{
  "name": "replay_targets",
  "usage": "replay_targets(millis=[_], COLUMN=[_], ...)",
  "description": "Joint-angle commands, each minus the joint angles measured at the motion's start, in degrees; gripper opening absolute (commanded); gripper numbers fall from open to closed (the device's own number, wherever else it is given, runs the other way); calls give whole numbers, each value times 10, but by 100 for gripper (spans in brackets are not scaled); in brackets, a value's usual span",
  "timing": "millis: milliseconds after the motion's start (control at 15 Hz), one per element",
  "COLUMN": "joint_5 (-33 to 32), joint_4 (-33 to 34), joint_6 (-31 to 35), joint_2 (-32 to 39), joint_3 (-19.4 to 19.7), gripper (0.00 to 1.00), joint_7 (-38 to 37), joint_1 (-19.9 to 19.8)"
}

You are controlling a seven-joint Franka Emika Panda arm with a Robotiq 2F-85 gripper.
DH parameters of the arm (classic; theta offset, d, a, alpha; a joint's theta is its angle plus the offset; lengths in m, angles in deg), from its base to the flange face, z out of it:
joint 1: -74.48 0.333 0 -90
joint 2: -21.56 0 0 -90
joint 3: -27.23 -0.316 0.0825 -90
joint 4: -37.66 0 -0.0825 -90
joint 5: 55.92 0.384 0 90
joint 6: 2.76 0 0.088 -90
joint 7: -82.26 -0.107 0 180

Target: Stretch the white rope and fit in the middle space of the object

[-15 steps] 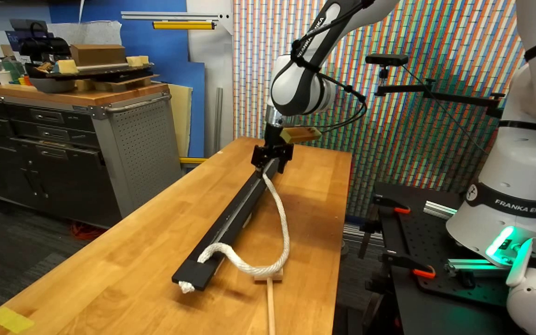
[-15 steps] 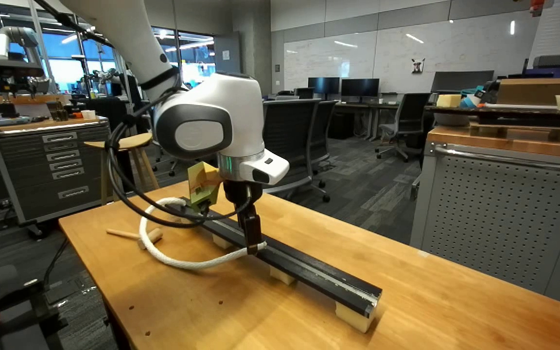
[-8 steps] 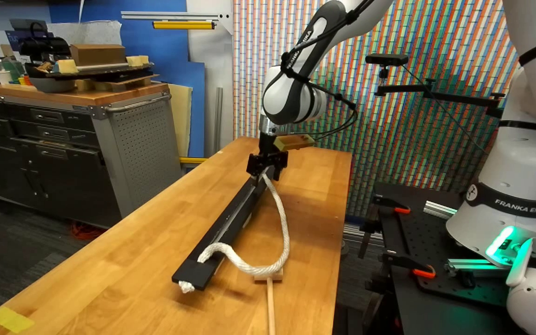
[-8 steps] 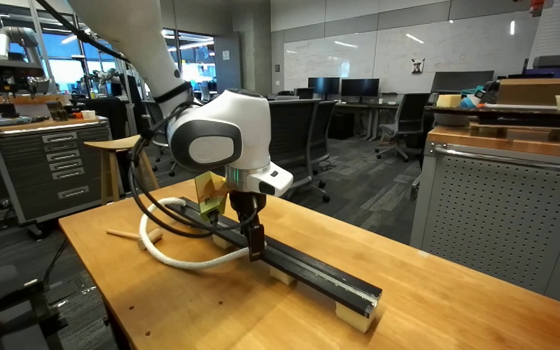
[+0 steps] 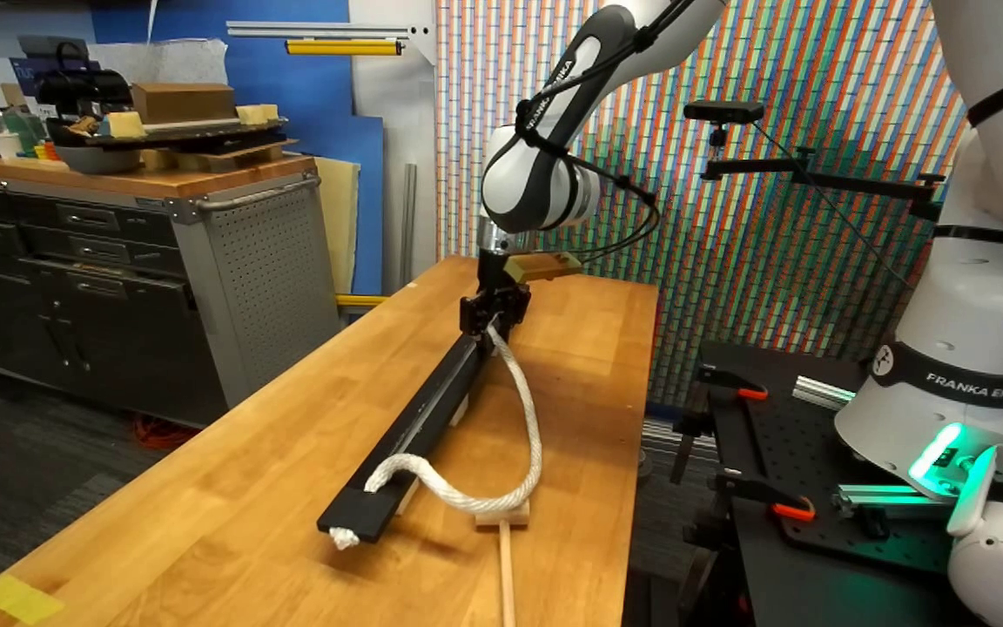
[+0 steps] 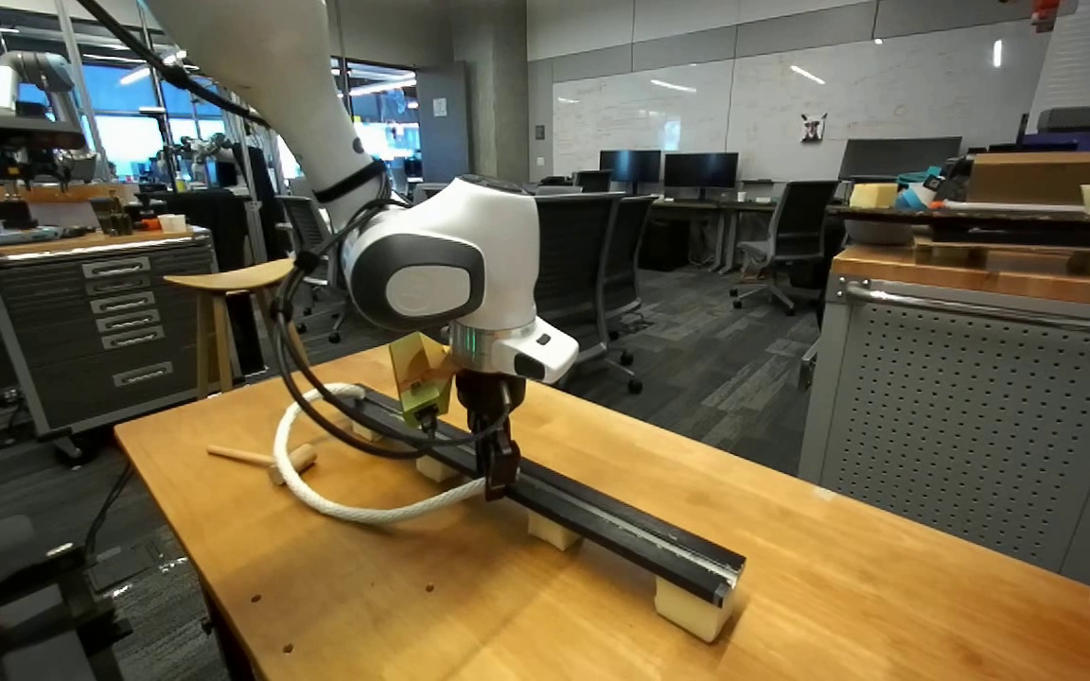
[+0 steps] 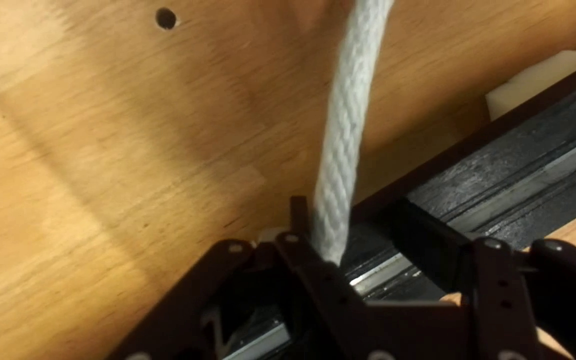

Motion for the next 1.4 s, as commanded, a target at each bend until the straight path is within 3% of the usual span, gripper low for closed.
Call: replay_targets(millis=[0, 133, 200, 800, 1333], joint_5=[4, 2, 0, -6, -5], joint_4=[15, 5, -2, -72, -52], joint_6=[-9, -10, -10, -13, -48], joint_2=[3, -4, -9, -68, -148], joint_3=[-1, 1, 2, 4, 68], gripper=[18, 1, 0, 3, 3], joint_7=[5, 6, 7, 36, 22], joint_1=[0, 1, 2, -4, -32])
